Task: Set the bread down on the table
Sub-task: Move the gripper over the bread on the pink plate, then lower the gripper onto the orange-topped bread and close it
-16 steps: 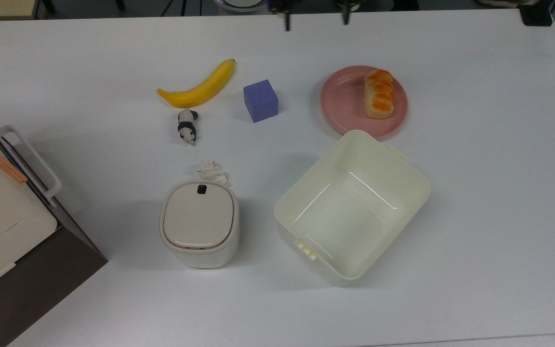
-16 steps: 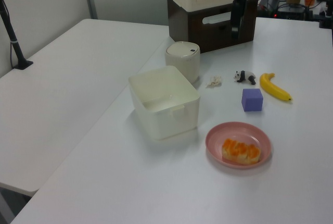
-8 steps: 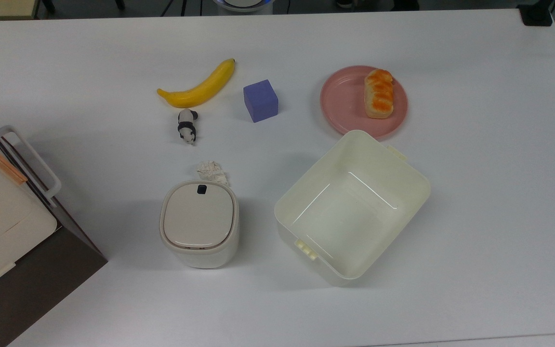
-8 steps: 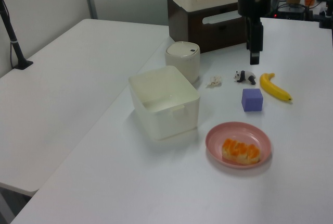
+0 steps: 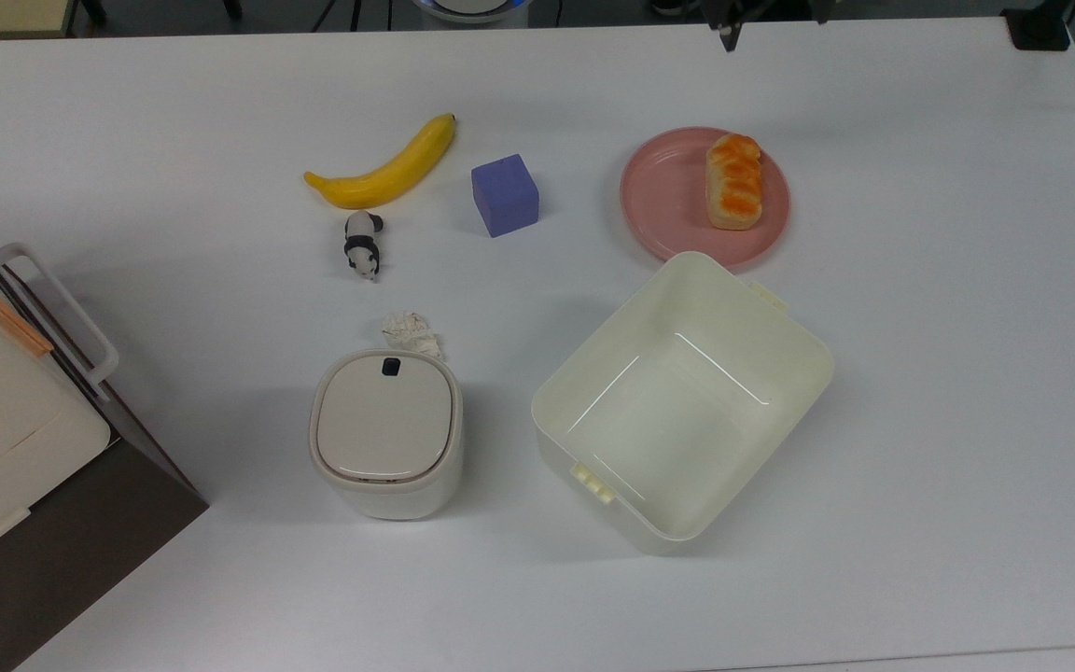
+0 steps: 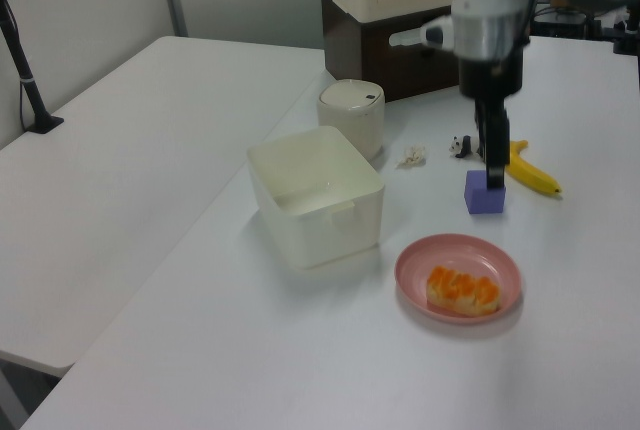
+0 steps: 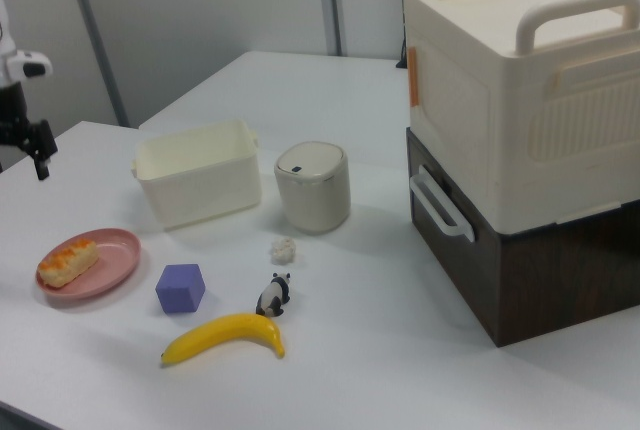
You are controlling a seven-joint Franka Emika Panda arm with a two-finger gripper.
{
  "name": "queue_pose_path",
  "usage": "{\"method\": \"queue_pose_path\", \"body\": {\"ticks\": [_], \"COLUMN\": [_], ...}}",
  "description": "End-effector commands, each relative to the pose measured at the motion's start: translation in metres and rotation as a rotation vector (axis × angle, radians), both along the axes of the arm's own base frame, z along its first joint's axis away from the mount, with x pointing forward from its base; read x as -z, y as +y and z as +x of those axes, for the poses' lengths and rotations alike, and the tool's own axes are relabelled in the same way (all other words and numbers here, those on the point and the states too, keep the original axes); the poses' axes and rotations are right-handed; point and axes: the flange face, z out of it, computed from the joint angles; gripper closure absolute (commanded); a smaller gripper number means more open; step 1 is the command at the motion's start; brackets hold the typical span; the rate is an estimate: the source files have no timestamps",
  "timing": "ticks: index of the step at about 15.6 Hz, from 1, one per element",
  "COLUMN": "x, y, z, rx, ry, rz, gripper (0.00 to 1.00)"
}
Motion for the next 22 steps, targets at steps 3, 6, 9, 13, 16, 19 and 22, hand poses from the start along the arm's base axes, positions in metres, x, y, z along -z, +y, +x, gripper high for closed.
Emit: {"method": "queue_pose_path", "body": {"ticks": [3,6,9,13,16,19,22], "x": [0.064,0.099,0.131,0.171,0.185,0.2,0.205], "y": [0.023,0.03,0.031,0.029,0.027,0.024,0.018], "z": [-0.007,0.005,0.015,0.023,0.025,0.032,0.036], "rx": [0.129,0.177,0.198,0.21,0.215,0.224,0.228], "ry": [-0.001,0.009,0.026,0.045,0.048,0.047,0.046], "rz": [0.006,-0.009,-0.032,-0.069,-0.097,-0.102,-0.113], "gripper": [0.0,0.0,0.0,0.0,0.06,0.11,0.23]}}
